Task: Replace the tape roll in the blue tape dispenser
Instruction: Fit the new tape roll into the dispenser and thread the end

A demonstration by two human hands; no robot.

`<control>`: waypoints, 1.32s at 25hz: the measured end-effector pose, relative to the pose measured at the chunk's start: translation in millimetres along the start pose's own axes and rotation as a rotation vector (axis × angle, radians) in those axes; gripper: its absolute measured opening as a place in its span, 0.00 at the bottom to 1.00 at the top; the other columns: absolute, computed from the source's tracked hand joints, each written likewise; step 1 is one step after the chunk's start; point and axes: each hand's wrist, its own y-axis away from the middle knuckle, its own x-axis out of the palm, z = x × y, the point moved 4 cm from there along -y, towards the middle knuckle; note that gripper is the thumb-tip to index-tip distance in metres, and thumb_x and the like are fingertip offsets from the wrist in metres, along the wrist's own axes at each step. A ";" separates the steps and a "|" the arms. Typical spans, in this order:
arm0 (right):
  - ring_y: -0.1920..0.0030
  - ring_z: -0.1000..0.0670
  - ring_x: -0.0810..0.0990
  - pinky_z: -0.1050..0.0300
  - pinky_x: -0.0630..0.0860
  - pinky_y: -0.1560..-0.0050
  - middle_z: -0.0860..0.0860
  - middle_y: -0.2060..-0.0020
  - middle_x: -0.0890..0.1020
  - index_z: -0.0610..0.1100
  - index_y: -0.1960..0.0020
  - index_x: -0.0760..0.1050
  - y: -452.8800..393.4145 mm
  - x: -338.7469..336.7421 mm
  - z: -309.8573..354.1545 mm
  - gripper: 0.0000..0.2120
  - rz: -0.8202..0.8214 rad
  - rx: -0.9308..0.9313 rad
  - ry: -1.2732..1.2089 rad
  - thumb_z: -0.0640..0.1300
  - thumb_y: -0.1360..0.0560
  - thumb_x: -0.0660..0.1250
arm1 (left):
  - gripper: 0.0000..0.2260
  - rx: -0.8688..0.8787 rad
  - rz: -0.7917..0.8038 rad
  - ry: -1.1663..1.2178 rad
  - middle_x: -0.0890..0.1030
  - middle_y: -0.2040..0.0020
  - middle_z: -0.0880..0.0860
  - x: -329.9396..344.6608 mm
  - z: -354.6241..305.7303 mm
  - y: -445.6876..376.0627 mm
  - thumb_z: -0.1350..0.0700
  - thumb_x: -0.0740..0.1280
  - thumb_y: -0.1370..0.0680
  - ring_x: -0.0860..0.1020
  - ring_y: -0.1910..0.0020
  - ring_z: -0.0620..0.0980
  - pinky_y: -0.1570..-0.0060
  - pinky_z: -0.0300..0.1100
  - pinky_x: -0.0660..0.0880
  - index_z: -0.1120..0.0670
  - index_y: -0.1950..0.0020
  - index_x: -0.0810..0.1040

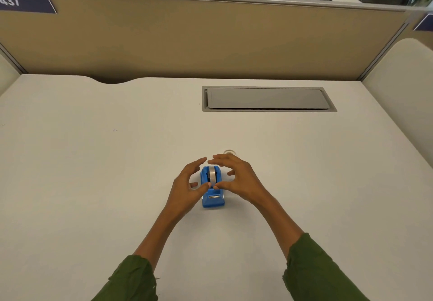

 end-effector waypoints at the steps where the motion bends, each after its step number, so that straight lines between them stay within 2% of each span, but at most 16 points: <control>1: 0.39 0.52 0.74 0.56 0.74 0.44 0.51 0.37 0.76 0.52 0.40 0.75 -1.2 0.1 0.3 0.26 -0.005 -0.006 0.008 0.39 0.36 0.76 | 0.25 0.004 0.007 0.003 0.70 0.31 0.51 0.4 0.1 -0.6 0.62 0.69 0.27 0.70 0.36 0.48 0.39 0.54 0.73 0.50 0.32 0.67; 5: 0.45 0.55 0.77 0.65 0.73 0.52 0.51 0.44 0.81 0.48 0.45 0.78 -4.7 0.9 1.6 0.18 -0.028 0.013 -0.013 0.39 0.34 0.75 | 0.25 0.023 0.017 -0.004 0.71 0.32 0.49 1.6 2.1 -3.7 0.60 0.70 0.27 0.71 0.35 0.48 0.42 0.48 0.74 0.48 0.32 0.67; 8: 0.49 0.55 0.79 0.64 0.76 0.53 0.50 0.49 0.83 0.47 0.46 0.80 -8.0 -1.1 -1.9 0.17 -0.057 0.052 -0.047 0.40 0.34 0.75 | 0.25 0.012 0.029 -0.006 0.72 0.33 0.49 3.0 5.1 -4.4 0.58 0.70 0.27 0.71 0.36 0.48 0.41 0.50 0.74 0.49 0.32 0.67; 10: 0.50 0.55 0.79 0.59 0.78 0.52 0.49 0.50 0.84 0.47 0.47 0.80 -9.3 -2.2 -4.0 0.17 -0.051 0.063 -0.059 0.40 0.35 0.75 | 0.25 0.002 0.025 -0.012 0.73 0.33 0.50 3.3 6.9 -5.3 0.58 0.70 0.28 0.71 0.36 0.48 0.41 0.50 0.73 0.49 0.32 0.67; 12: 0.50 0.55 0.80 0.59 0.79 0.51 0.49 0.51 0.84 0.46 0.48 0.81 -9.9 -2.9 -5.1 0.16 -0.041 0.074 -0.079 0.40 0.35 0.76 | 0.25 -0.005 0.015 -0.018 0.73 0.33 0.51 4.4 7.9 -7.0 0.58 0.70 0.28 0.71 0.35 0.49 0.41 0.48 0.73 0.51 0.32 0.68; 15: 0.51 0.55 0.80 0.61 0.79 0.52 0.50 0.54 0.84 0.46 0.50 0.82 -10.8 -4.6 -5.5 0.13 -0.050 0.082 -0.122 0.40 0.34 0.75 | 0.25 -0.010 -0.004 -0.031 0.73 0.33 0.52 5.9 8.6 -9.3 0.58 0.70 0.28 0.72 0.36 0.50 0.42 0.46 0.72 0.52 0.33 0.68; 19: 0.51 0.55 0.80 0.64 0.77 0.53 0.49 0.54 0.84 0.47 0.50 0.82 -11.6 -5.0 -5.0 0.12 -0.060 0.097 -0.126 0.41 0.33 0.75 | 0.24 -0.021 -0.015 -0.010 0.74 0.34 0.52 6.1 9.7 -8.7 0.58 0.70 0.28 0.72 0.36 0.51 0.42 0.48 0.74 0.52 0.34 0.69; 24: 0.53 0.60 0.80 0.74 0.73 0.55 0.49 0.54 0.85 0.46 0.51 0.82 -11.6 -6.2 -5.4 0.09 -0.074 0.109 -0.147 0.44 0.31 0.73 | 0.24 -0.024 -0.029 -0.012 0.74 0.34 0.52 5.5 10.0 -8.2 0.57 0.70 0.28 0.73 0.37 0.50 0.42 0.48 0.74 0.52 0.33 0.69; 26: 0.53 0.57 0.81 0.67 0.76 0.51 0.49 0.55 0.85 0.45 0.51 0.82 -14.1 -4.7 -7.0 0.08 -0.097 0.122 -0.162 0.45 0.29 0.71 | 0.24 -0.018 -0.024 -0.008 0.75 0.35 0.51 5.3 9.6 -7.5 0.58 0.71 0.28 0.73 0.38 0.48 0.43 0.45 0.74 0.51 0.34 0.70; 28: 0.52 0.53 0.81 0.55 0.79 0.47 0.49 0.56 0.84 0.44 0.51 0.82 -16.8 -2.9 -8.2 0.09 -0.128 0.146 -0.160 0.48 0.28 0.70 | 0.24 -0.016 -0.025 -0.012 0.75 0.35 0.51 5.1 9.0 -7.8 0.58 0.71 0.29 0.73 0.37 0.49 0.43 0.45 0.73 0.52 0.34 0.70; 29: 0.52 0.53 0.81 0.54 0.79 0.47 0.50 0.56 0.84 0.45 0.51 0.82 -16.9 -2.4 -8.2 0.10 -0.129 0.152 -0.166 0.49 0.28 0.70 | 0.24 -0.017 -0.030 -0.014 0.75 0.35 0.52 5.2 8.8 -8.3 0.58 0.71 0.28 0.73 0.37 0.49 0.43 0.45 0.73 0.52 0.34 0.69; 33: 0.48 0.56 0.80 0.69 0.72 0.51 0.51 0.51 0.84 0.47 0.46 0.80 -11.7 -1.0 -9.4 0.15 -0.025 0.139 -0.212 0.46 0.32 0.74 | 0.24 -0.004 -0.048 -0.017 0.76 0.36 0.53 5.2 7.2 -10.9 0.58 0.70 0.28 0.74 0.38 0.50 0.45 0.42 0.74 0.52 0.33 0.69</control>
